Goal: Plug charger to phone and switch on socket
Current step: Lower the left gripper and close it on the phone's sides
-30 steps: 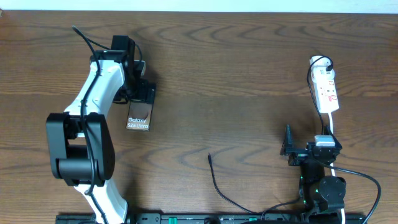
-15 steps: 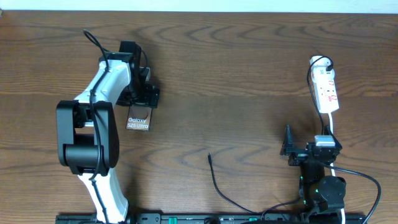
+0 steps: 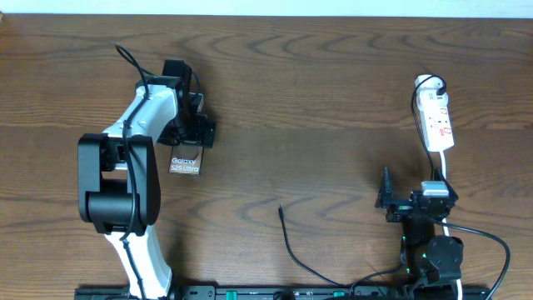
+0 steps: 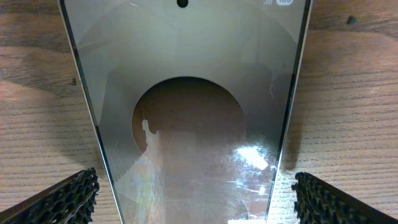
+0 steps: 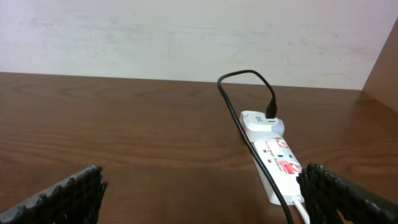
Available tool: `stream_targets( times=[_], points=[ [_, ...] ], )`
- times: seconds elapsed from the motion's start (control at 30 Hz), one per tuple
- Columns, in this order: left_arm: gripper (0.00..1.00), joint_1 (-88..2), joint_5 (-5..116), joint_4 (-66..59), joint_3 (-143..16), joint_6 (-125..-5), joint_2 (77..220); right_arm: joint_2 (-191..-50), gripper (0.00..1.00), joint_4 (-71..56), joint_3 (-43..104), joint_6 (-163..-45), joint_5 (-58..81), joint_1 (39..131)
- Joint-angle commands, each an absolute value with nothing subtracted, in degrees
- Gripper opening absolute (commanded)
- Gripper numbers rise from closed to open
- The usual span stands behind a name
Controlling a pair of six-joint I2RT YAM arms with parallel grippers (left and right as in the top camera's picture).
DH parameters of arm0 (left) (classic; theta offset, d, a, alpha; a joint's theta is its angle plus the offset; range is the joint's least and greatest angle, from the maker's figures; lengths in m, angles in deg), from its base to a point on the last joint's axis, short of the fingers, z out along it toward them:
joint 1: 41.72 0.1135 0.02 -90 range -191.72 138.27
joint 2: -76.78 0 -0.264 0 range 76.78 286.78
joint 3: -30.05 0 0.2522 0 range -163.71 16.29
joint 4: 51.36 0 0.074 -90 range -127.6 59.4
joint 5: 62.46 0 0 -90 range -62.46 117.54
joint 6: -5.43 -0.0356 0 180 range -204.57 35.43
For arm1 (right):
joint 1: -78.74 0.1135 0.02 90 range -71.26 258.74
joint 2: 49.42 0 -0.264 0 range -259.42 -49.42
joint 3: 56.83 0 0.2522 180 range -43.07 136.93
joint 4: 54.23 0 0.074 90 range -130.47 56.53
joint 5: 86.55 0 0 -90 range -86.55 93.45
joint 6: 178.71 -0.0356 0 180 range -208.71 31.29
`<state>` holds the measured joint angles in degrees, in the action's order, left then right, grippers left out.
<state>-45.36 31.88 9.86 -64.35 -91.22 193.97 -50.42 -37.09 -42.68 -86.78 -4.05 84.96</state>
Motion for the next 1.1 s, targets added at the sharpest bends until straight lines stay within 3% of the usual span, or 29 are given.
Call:
stream_targets(
  times=[0.0,1.07],
  points=[
    [0.99,-45.3,32.0,9.8,-63.9,-91.0,194.3,-50.1,0.99,-36.9,-42.7,-86.5,-4.4,84.7],
    [0.99,-45.3,32.0,8.9,-60.5,-91.0,194.4,-50.1,0.99,-36.9,-42.7,-86.5,-4.4,84.7]
  ],
)
